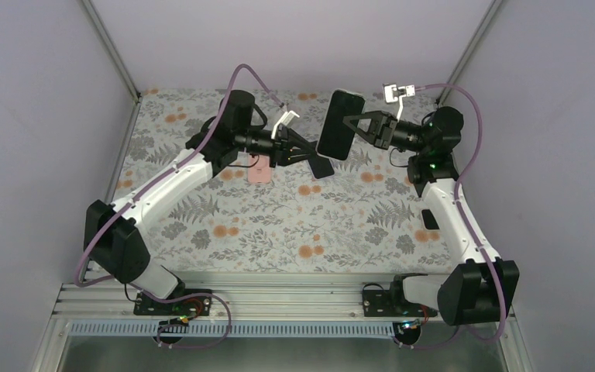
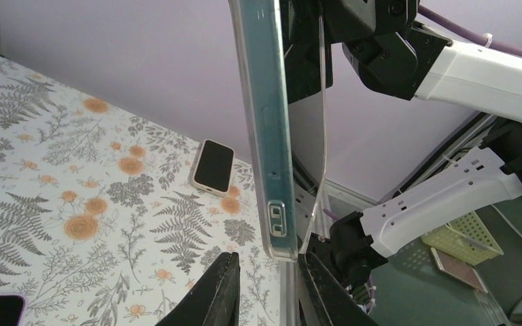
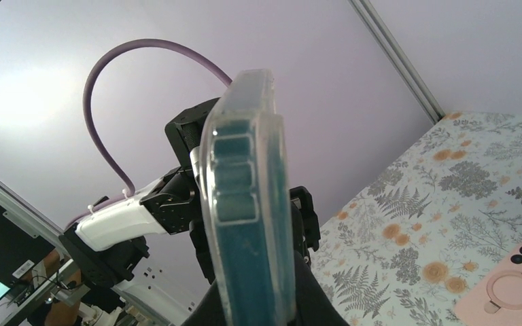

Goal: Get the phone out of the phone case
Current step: Remove the phone case from the phone.

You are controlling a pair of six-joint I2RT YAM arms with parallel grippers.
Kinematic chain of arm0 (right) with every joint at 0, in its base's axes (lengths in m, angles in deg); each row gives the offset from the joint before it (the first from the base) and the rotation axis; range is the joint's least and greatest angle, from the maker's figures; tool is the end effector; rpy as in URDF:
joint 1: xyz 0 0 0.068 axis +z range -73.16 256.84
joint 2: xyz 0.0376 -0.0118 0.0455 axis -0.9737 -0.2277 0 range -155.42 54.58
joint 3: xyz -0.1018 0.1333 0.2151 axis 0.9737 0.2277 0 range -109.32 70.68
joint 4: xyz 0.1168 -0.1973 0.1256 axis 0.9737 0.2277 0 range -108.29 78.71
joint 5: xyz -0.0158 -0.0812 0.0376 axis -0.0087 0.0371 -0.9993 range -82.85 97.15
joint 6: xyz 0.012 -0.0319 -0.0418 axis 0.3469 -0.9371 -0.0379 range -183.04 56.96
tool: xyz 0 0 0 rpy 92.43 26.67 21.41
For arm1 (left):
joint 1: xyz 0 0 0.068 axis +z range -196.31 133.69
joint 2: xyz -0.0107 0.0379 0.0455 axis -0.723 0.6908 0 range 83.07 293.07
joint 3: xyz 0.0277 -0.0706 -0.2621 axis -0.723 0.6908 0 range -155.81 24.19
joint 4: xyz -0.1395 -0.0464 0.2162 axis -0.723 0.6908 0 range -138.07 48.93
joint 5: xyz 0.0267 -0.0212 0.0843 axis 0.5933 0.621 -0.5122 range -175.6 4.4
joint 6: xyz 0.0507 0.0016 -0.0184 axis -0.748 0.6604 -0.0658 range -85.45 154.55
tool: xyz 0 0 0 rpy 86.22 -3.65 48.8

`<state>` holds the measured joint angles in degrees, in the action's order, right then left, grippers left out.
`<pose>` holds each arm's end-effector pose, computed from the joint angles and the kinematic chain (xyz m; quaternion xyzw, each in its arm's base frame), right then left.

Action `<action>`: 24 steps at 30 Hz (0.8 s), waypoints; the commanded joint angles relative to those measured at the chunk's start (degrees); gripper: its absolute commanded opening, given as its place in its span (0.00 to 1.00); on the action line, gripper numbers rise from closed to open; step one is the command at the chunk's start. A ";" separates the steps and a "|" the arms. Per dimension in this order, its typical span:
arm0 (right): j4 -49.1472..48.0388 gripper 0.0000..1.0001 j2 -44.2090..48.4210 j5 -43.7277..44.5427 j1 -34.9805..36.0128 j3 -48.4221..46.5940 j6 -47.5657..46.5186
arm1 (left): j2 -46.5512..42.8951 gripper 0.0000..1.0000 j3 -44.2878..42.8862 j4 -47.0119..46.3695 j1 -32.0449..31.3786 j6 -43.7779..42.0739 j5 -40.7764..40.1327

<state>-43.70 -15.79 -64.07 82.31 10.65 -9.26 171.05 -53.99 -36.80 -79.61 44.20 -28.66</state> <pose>0.2612 0.0590 0.3994 -0.2194 0.6404 0.6268 0.3859 0.2757 -0.2170 0.3611 0.4126 0.6541 -0.5479 0.3190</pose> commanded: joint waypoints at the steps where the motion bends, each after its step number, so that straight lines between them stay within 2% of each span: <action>1: -9.31 0.04 2.37 -5.75 1.56 -0.88 9.80 | 3.84 0.20 -0.21 3.03 0.51 -1.16 -11.94; 15: -23.17 0.04 2.12 -5.48 1.56 2.33 21.46 | 5.90 0.19 -1.96 6.10 0.52 -2.14 -18.85; 24: -26.10 0.04 2.00 -5.51 1.56 2.72 24.30 | 5.72 0.20 -1.52 6.52 0.77 -2.18 -21.34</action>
<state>-64.15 -15.26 -68.09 83.91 14.32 10.74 177.41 -55.65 -31.47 -79.12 42.67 -45.99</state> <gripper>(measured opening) 0.088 0.194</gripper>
